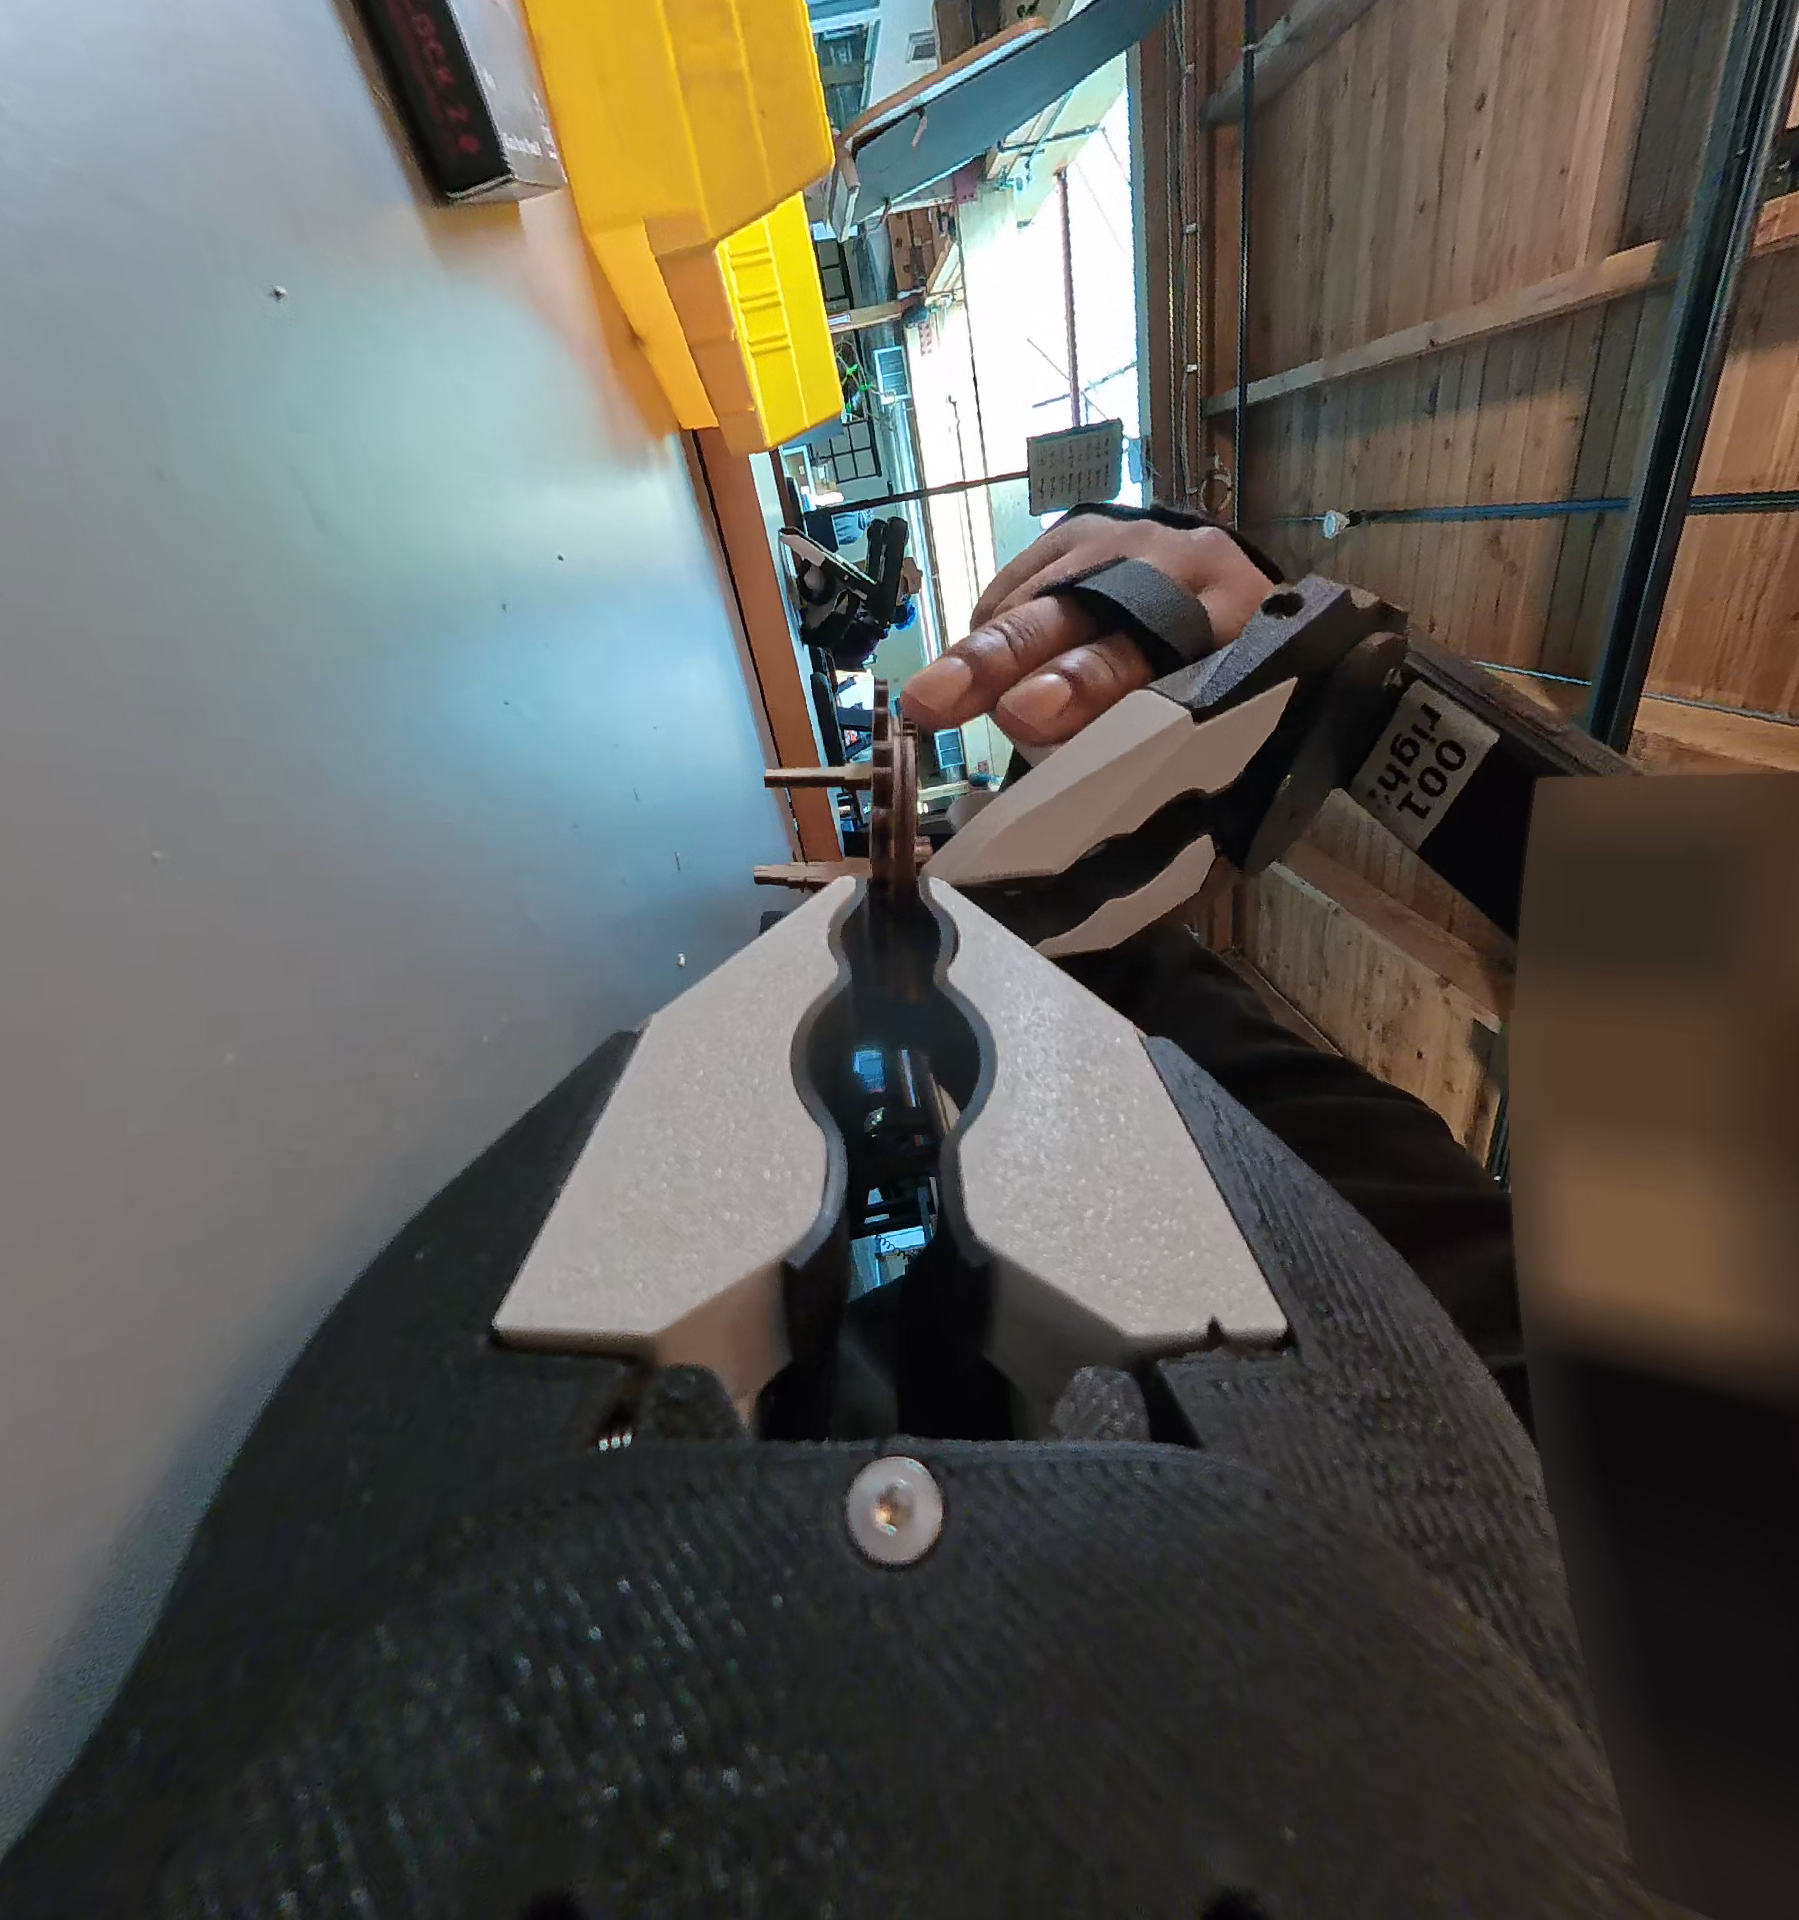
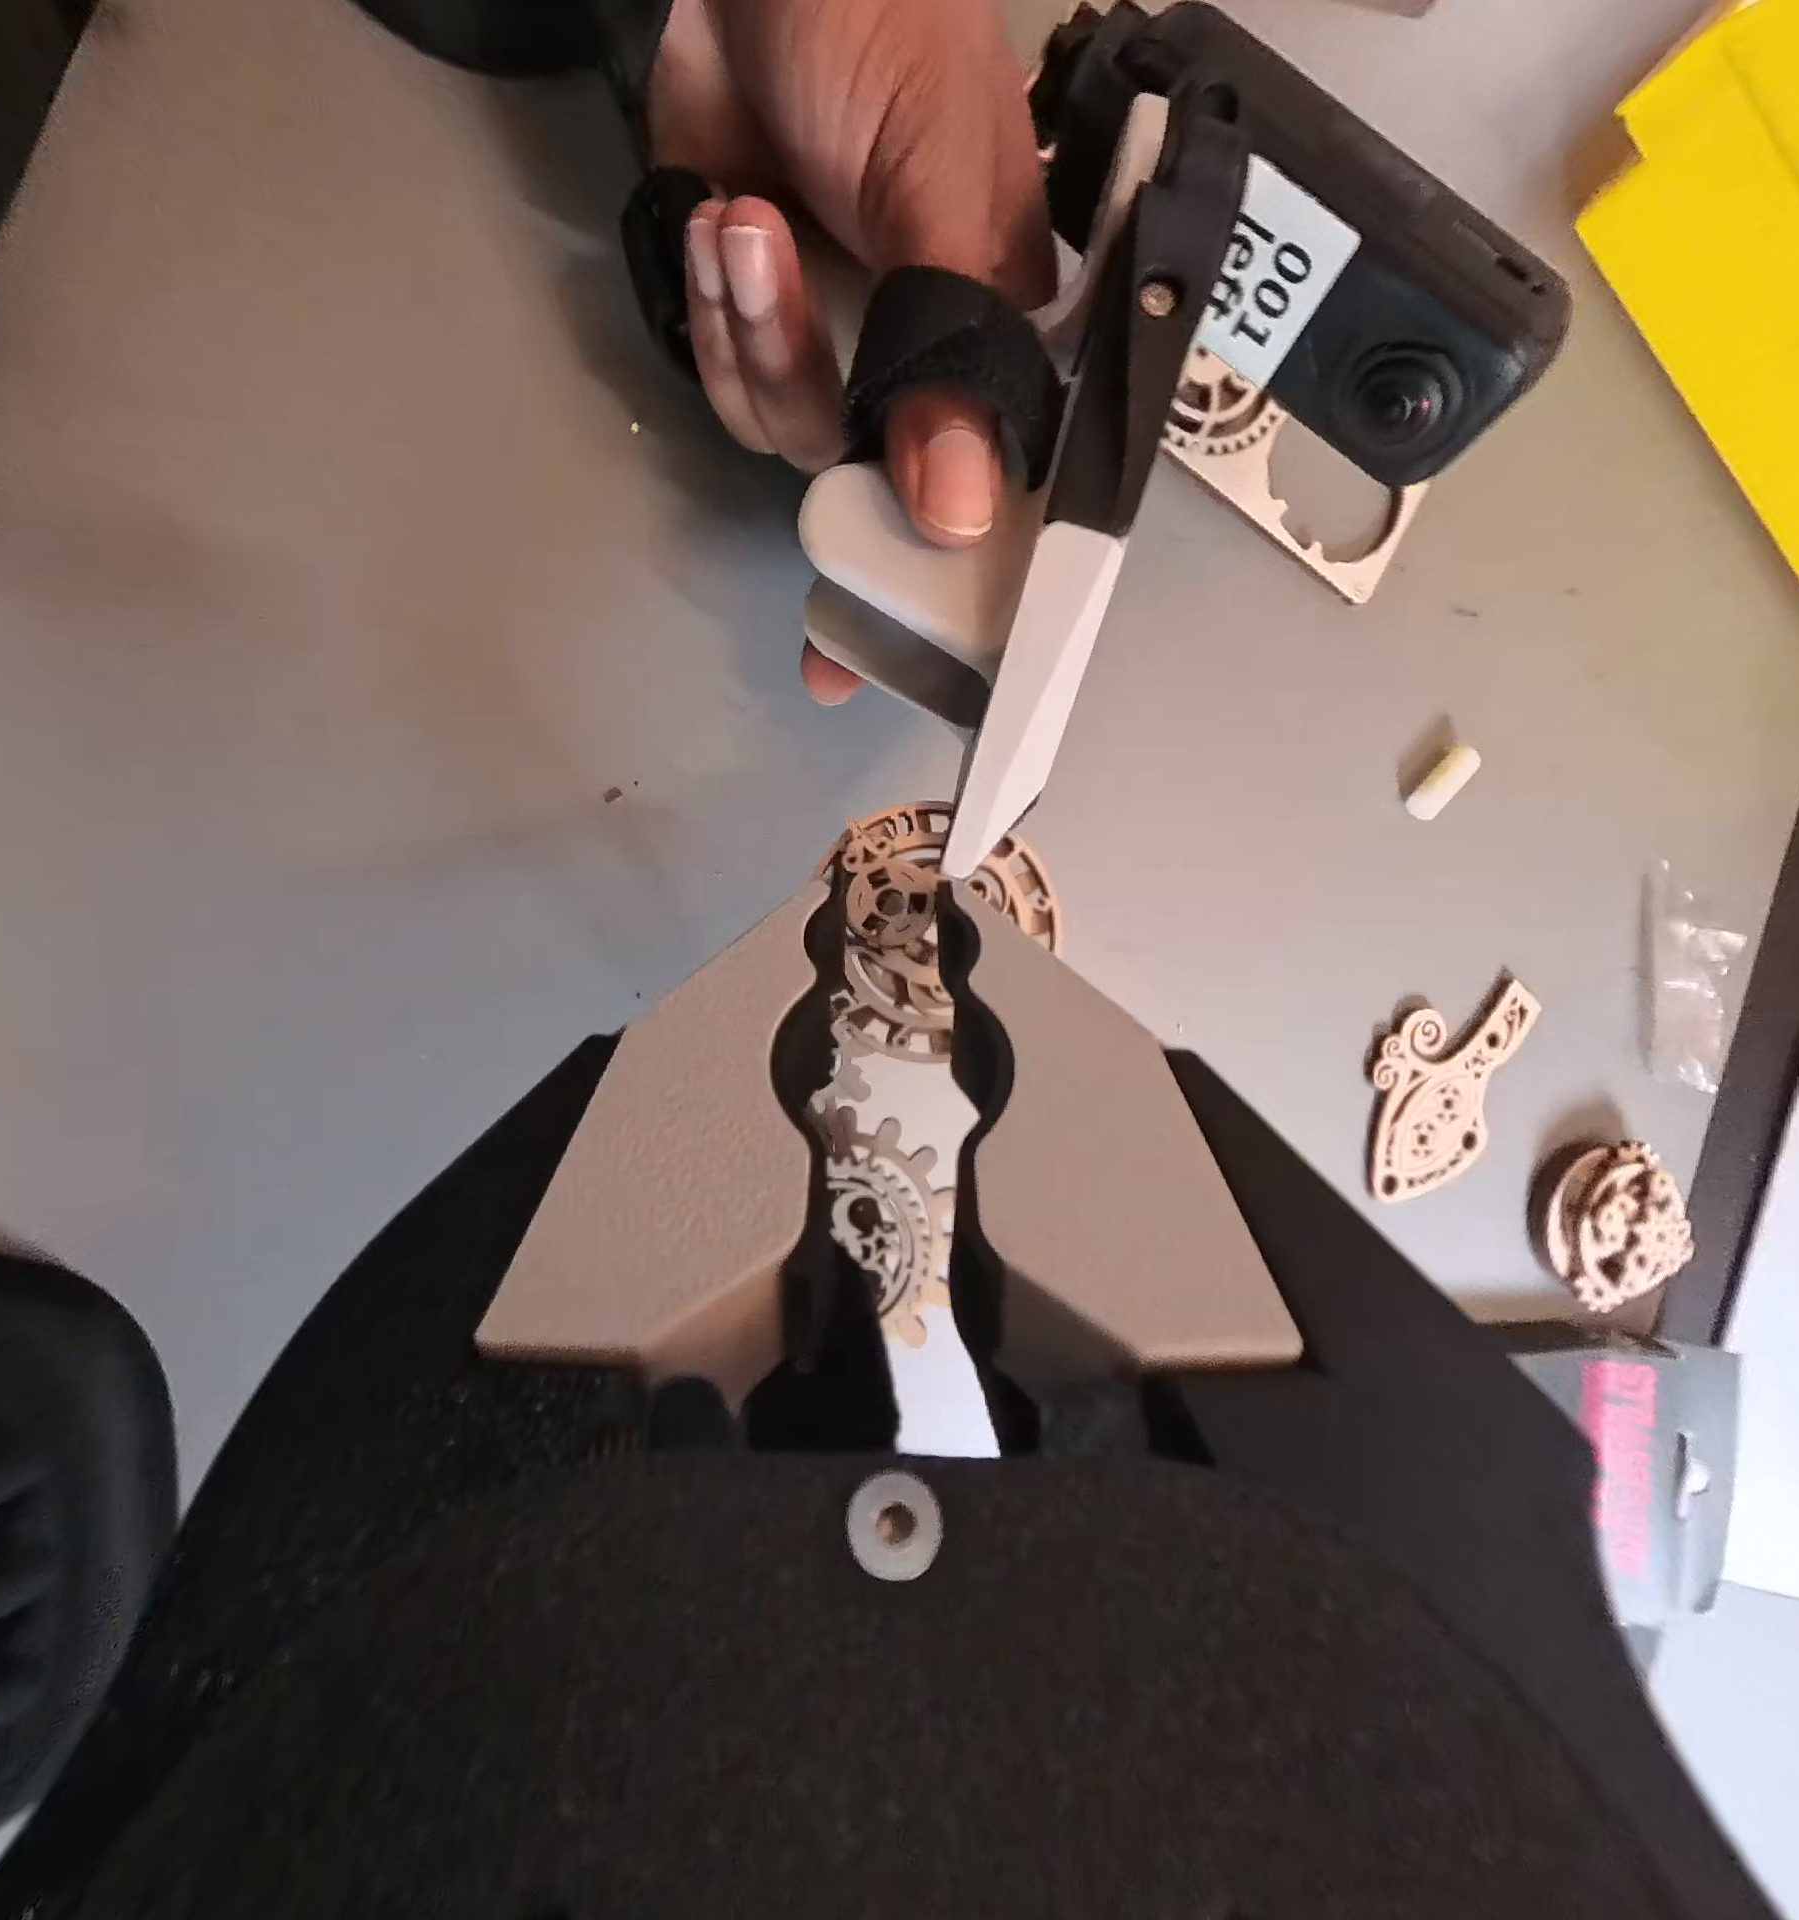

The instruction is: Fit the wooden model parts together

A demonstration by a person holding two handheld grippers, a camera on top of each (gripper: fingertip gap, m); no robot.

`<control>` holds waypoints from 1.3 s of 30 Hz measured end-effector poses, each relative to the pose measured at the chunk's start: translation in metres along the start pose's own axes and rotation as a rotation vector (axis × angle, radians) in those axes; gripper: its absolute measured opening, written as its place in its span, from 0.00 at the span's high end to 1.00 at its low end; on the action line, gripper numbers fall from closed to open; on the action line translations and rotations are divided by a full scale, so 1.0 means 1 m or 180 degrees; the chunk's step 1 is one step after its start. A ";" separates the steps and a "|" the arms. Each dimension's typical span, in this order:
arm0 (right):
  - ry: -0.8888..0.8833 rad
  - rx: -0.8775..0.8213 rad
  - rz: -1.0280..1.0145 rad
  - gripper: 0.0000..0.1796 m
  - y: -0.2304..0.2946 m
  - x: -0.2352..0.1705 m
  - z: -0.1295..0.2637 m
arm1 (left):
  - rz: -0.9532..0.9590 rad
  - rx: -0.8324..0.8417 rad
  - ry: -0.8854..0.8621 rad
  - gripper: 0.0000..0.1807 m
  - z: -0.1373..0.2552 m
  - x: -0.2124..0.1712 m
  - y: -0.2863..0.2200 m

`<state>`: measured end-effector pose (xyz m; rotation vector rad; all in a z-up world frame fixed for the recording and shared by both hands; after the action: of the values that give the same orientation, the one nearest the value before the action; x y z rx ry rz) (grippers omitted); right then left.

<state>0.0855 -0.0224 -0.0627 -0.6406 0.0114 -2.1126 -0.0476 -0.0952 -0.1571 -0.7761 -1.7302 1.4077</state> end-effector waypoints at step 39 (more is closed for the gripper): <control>-0.0135 0.0096 -0.0346 0.87 -0.006 -0.008 0.009 | -0.0039 -0.0002 0.0052 0.97 -0.004 -0.002 -0.001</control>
<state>0.0890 -0.0108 -0.0571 -0.6812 -0.0804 -2.1988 -0.0430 -0.0953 -0.1565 -0.7743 -1.7202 1.3889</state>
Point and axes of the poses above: each gripper's, where its closed fingertips meet, z back along the fingers, x out of its top, y = z × x across the jaws, the point moved 10 cm from there along z, back along the fingers, and after that the axes turned 5 degrees about y, right-handed, at the moved point
